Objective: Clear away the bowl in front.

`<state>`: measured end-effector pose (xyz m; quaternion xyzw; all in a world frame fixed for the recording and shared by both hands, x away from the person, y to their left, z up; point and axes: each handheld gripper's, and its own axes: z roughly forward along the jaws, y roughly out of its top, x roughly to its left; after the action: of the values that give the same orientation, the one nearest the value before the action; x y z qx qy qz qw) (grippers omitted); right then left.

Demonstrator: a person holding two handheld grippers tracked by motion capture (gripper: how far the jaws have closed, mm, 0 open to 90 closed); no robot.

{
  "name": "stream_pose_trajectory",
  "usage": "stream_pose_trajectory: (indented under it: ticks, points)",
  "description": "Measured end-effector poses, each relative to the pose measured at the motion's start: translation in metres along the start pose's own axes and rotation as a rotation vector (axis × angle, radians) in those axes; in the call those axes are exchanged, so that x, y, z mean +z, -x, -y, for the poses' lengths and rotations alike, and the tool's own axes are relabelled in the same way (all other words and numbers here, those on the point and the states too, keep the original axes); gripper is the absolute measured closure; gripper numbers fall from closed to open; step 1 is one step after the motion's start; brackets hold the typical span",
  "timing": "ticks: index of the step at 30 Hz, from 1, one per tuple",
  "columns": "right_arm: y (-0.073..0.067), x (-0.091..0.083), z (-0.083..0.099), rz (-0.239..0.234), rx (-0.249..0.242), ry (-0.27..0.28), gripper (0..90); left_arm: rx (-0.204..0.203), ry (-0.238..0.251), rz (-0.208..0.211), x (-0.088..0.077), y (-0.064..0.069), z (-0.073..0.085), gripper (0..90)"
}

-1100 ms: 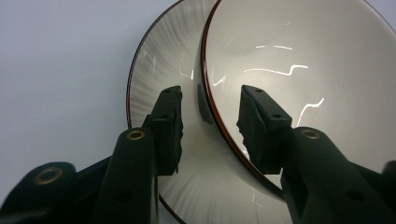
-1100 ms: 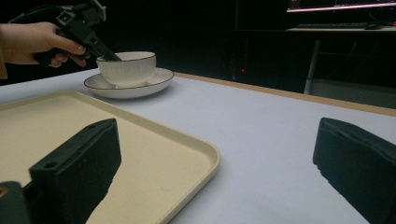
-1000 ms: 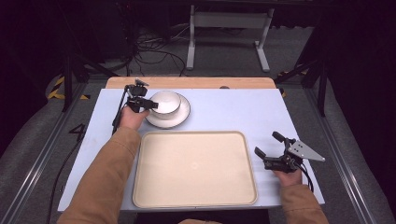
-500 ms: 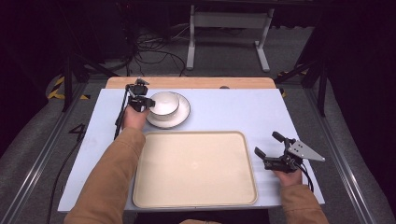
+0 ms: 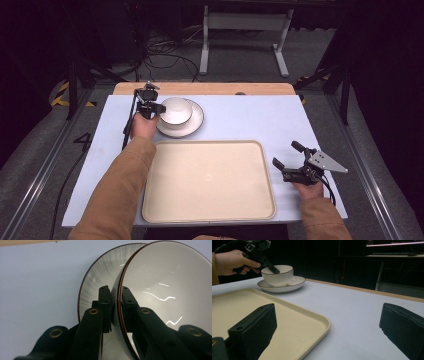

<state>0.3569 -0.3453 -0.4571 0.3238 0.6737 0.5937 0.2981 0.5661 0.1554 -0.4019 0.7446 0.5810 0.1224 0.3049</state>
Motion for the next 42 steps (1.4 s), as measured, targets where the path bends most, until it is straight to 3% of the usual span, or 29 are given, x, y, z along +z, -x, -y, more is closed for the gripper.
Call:
stream_pose_trajectory:
  ticks: [6, 14, 42]
  points:
    - [0.000, 0.000, 0.000, 0.001, -0.001, 0.000, 1.7, 0.033, -0.004, -0.016, -0.007, 0.002, -0.002, 81.6]
    - [0.000, 0.000, 0.000, -0.001, -0.001, -0.001, 1.7, 0.031, 0.005, 0.008, -0.018, 0.004, -0.006, 81.6]
    - [0.000, 0.000, 0.000, 0.001, -0.002, -0.001, 1.7, 0.175, -0.032, 0.039, -0.063, 0.031, -0.018, 81.5]
